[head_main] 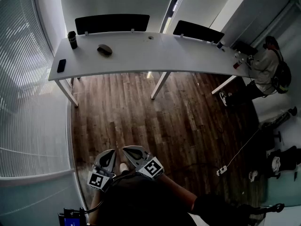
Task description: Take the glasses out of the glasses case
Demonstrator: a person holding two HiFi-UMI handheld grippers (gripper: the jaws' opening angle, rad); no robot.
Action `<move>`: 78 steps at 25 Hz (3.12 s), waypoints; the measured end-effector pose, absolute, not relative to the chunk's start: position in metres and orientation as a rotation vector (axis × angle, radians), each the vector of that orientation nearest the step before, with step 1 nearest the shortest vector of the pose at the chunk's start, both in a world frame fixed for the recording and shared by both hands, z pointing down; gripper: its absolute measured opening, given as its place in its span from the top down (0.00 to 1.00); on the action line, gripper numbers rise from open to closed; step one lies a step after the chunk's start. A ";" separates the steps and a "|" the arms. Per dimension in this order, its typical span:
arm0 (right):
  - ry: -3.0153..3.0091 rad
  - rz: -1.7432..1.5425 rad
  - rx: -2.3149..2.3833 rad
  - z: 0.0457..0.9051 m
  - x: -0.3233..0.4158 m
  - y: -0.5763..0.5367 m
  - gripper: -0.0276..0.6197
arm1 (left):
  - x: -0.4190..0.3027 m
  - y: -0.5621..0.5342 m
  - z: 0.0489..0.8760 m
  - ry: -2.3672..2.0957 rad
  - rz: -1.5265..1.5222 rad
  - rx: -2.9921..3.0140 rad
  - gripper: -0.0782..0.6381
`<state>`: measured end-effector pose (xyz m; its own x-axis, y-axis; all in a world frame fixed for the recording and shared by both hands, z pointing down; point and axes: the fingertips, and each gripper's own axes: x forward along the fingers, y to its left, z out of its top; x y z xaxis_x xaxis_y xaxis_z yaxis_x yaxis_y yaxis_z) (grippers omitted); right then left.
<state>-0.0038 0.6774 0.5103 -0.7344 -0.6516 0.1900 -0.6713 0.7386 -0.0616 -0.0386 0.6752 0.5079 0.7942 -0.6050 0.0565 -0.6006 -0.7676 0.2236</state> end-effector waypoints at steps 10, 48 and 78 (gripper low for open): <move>-2.713 0.189 1.231 0.501 0.019 0.657 0.95 | -0.030 0.655 0.488 -0.870 -0.112 2.776 0.88; -2.787 0.398 1.137 0.536 0.080 0.535 0.95 | 0.028 0.548 0.530 -0.989 0.110 2.729 0.88; -2.634 0.539 1.421 0.572 0.267 0.336 0.95 | 0.148 0.364 0.536 -0.986 0.196 2.702 0.88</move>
<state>0.2670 0.3363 0.5723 -0.5594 -0.7897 0.2518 -0.8252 0.5018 -0.2594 0.1483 0.3645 0.5361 0.7607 -0.6132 0.2131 -0.6480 -0.7365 0.1940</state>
